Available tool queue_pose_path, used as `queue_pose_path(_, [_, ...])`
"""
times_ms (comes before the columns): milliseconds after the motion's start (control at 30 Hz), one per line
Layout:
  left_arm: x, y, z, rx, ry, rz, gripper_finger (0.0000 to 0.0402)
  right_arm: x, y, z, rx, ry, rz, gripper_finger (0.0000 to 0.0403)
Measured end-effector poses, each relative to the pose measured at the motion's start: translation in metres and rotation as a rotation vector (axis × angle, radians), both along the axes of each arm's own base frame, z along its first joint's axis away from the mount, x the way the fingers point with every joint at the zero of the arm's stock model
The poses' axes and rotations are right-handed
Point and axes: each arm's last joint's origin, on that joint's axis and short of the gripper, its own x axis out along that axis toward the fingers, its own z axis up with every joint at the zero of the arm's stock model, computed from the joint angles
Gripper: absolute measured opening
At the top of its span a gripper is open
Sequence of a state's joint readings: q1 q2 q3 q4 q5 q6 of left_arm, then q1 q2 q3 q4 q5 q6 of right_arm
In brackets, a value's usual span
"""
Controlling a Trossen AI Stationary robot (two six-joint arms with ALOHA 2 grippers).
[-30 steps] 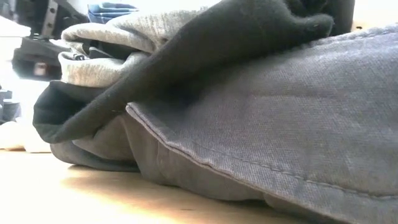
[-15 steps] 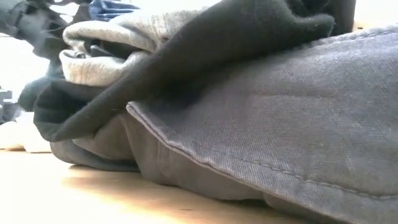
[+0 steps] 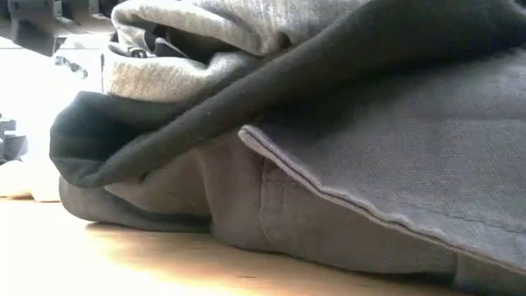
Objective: Sort clothes
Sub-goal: Adjust the blue pants on top of the stacked clothes
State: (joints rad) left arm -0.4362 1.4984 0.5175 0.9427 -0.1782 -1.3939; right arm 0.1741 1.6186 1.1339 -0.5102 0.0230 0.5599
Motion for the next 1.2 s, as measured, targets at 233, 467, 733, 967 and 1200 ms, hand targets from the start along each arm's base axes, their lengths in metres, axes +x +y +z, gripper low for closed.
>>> queue_pose_path(233, [0.001,-0.001,-0.003,0.003,0.068,-0.016,0.0267,0.000,0.000,0.000,0.011,0.001,-0.018,0.0347])
queue_pose_path(467, [-0.002,-0.002,-0.013,0.022,0.178,-0.020,0.0261,0.000,0.000,0.000,0.033,0.005,-0.026,0.0347])
queue_pose_path(733, [-0.008,-0.010,-0.016,0.045,0.222,-0.133,0.0260,-0.003,0.001,0.004,0.085,0.070,0.002,0.0347])
queue_pose_path(967, [-0.022,-0.032,-0.015,0.057,0.244,-0.296,0.0260,-0.005,0.006,0.013,0.089,0.093,0.053,0.0347])
queue_pose_path(1200, [-0.038,-0.046,0.016,-0.055,0.095,-0.392,0.0260,-0.004,0.005,0.013,0.075,0.089,0.047,0.0347])
